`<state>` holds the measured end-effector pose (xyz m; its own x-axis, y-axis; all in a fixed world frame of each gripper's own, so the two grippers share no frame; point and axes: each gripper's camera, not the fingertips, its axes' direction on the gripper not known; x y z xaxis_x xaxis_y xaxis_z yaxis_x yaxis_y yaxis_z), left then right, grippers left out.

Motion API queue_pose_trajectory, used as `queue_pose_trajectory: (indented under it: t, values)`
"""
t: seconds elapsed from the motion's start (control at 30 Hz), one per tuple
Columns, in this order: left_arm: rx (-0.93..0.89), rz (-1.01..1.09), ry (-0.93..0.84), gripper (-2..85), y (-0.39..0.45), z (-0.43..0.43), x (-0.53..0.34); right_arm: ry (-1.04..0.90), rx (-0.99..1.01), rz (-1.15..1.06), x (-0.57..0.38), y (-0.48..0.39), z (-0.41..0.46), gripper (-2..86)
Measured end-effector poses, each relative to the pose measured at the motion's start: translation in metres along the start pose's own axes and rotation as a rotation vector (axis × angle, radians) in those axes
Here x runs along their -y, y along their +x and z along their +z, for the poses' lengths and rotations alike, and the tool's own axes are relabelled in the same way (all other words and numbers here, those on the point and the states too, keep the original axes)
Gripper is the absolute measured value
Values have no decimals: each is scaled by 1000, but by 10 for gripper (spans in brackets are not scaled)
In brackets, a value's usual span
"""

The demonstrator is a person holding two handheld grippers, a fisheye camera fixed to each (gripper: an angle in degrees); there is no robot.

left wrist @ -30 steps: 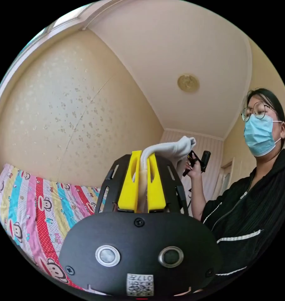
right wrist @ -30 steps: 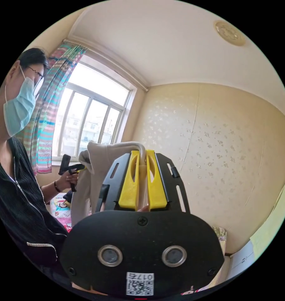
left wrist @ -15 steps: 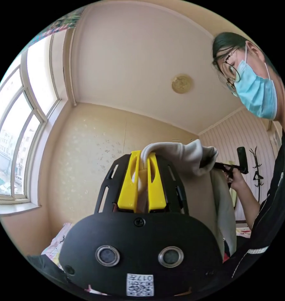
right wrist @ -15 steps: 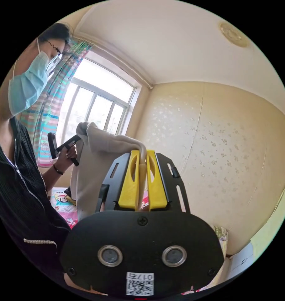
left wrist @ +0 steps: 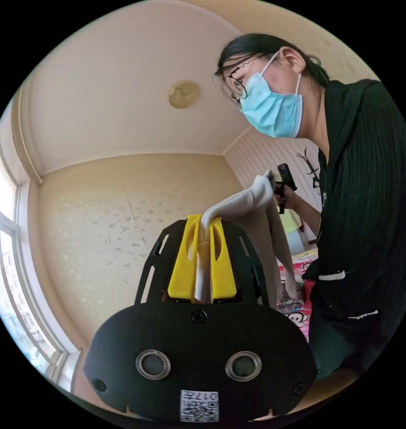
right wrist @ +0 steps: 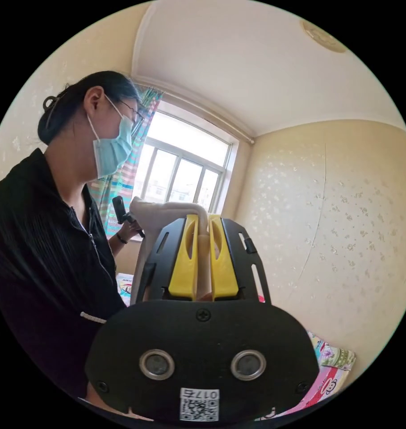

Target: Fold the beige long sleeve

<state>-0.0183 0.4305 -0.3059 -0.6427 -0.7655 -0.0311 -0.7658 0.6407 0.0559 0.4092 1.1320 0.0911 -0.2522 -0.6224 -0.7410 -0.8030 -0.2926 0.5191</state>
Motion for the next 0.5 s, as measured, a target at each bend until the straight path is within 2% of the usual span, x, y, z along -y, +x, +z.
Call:
queue_pose_trajectory:
  t: [0.13, 0.2, 0.3, 0.4, 0.43, 0.5]
  values:
    - [95, 49, -19, 43, -21, -6, 20, -28, -105, -4, 18, 34, 18, 47]
    - [131, 6, -45, 45, -47, 5, 22, -76, -155, 17, 27, 71, 45, 48]
    - [180, -126, -190, 51, -111, 44, -2, -188, -126, 101, 17, 142, 98, 50]
    - [158, -354, -379, 65, -199, 102, -77, -336, -79, 248, -29, 239, 176, 55]
    - [133, -497, -447, 81, -242, 131, -123, -358, -68, 284, -42, 260, 194, 57]
    - [105, -728, -564, 114, -302, 174, -202, -395, -71, 416, -106, 343, 256, 111]
